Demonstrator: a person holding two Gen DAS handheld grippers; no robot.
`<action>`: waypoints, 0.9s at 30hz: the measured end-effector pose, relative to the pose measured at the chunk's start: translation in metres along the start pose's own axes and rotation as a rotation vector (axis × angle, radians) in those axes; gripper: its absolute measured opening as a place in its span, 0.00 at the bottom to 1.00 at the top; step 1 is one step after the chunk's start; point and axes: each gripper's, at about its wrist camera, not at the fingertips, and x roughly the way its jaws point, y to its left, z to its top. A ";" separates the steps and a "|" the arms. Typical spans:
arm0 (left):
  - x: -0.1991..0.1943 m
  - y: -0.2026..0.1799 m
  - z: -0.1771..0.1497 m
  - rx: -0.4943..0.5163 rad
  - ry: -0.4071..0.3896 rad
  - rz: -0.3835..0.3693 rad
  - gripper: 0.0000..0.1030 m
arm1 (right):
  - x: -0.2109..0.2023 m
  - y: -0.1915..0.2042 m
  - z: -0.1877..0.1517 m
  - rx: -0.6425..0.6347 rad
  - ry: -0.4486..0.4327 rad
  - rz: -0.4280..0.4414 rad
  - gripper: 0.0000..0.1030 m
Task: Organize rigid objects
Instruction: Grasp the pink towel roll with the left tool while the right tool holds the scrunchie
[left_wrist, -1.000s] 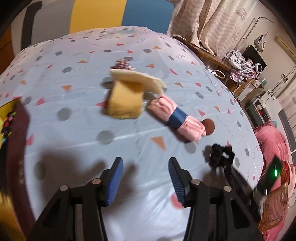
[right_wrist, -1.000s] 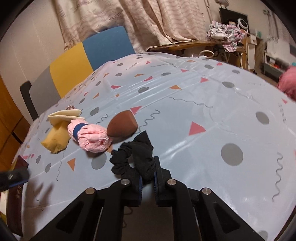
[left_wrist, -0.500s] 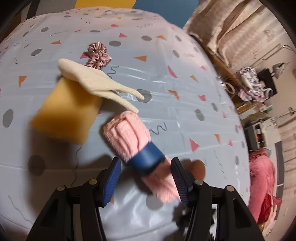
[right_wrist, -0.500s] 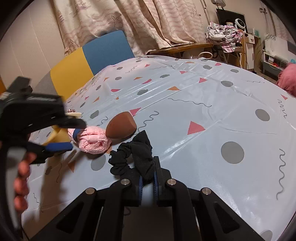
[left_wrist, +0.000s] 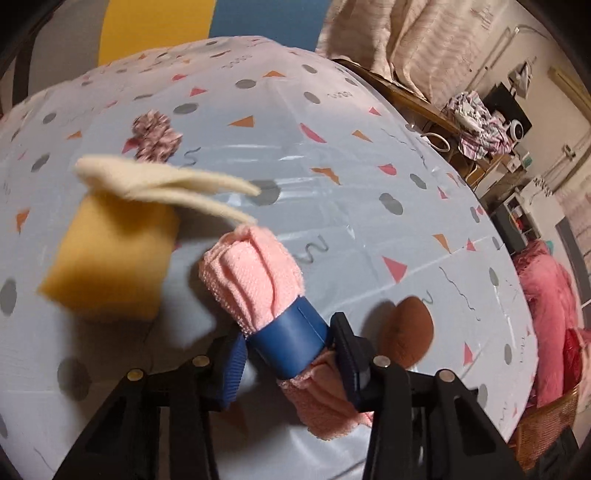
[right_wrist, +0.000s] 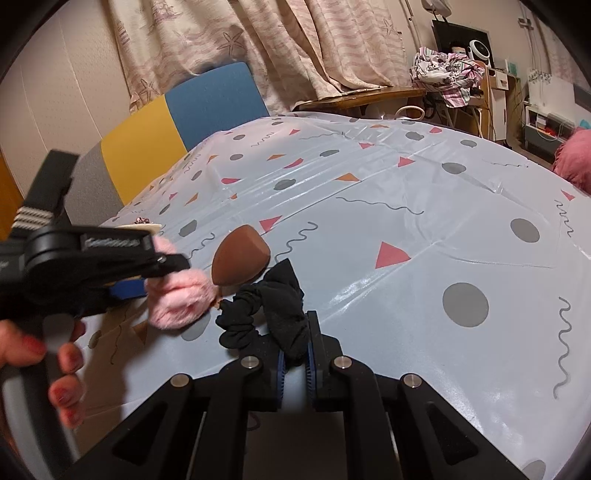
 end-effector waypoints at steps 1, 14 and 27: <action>-0.003 0.004 -0.002 -0.010 0.004 -0.009 0.42 | 0.000 0.000 0.000 -0.002 0.000 -0.003 0.09; -0.051 0.052 -0.054 -0.009 0.025 -0.045 0.42 | 0.000 0.008 0.000 -0.040 -0.003 -0.047 0.09; -0.130 0.079 -0.085 0.104 -0.091 0.062 0.42 | 0.000 0.019 -0.002 -0.107 0.001 -0.104 0.09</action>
